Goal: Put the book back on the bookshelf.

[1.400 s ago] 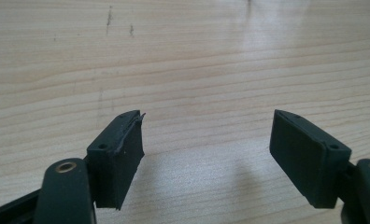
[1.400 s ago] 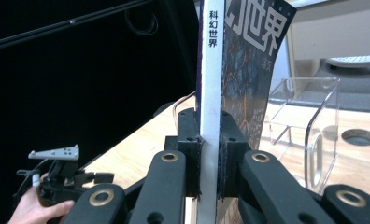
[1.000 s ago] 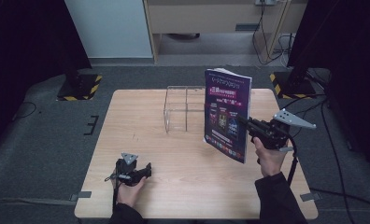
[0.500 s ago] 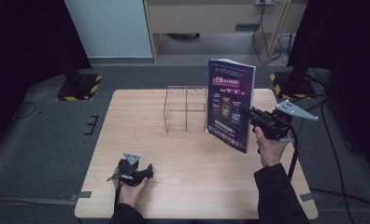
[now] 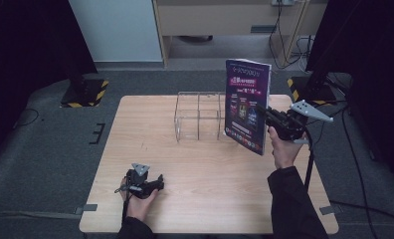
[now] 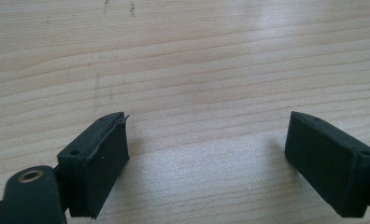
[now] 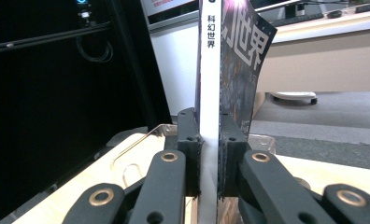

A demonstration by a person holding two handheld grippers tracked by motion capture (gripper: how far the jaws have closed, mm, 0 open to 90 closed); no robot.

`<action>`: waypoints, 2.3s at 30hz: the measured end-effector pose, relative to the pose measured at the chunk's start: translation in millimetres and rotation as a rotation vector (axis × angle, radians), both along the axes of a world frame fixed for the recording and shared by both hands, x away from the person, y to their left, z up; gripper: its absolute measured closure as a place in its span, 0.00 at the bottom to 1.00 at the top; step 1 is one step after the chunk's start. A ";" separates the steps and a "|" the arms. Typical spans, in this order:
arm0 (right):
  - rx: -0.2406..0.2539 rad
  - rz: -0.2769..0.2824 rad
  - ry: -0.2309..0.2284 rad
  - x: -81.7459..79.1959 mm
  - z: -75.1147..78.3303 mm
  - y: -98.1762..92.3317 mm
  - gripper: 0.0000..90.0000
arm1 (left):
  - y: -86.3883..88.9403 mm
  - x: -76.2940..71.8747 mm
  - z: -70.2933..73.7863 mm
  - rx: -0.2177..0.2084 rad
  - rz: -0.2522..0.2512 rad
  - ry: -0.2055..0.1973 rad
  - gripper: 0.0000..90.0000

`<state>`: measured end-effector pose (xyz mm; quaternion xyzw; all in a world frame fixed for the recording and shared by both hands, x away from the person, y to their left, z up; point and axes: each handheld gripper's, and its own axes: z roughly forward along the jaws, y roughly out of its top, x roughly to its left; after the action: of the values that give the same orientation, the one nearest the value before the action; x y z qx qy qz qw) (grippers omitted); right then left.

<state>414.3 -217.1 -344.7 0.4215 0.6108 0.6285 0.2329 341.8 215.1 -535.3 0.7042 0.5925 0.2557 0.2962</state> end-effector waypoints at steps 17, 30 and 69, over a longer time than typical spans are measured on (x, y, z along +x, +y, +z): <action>-0.019 -0.058 0.034 32.8 -21.8 9.6 0.92 | -0.3 0.4 -0.1 0.001 -0.005 0.002 0.12; -0.030 -0.067 0.037 47.2 -35.5 22.7 0.92 | -0.3 0.5 -0.1 0.001 -0.006 0.003 0.12; -0.122 -0.032 0.061 44.1 -54.7 33.2 0.92 | -0.3 0.5 -0.1 0.003 -0.007 0.004 0.12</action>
<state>458.3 -183.9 -399.4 0.4351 0.6481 0.5731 0.2495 342.2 214.7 -535.4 0.7073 0.5902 0.2539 0.2949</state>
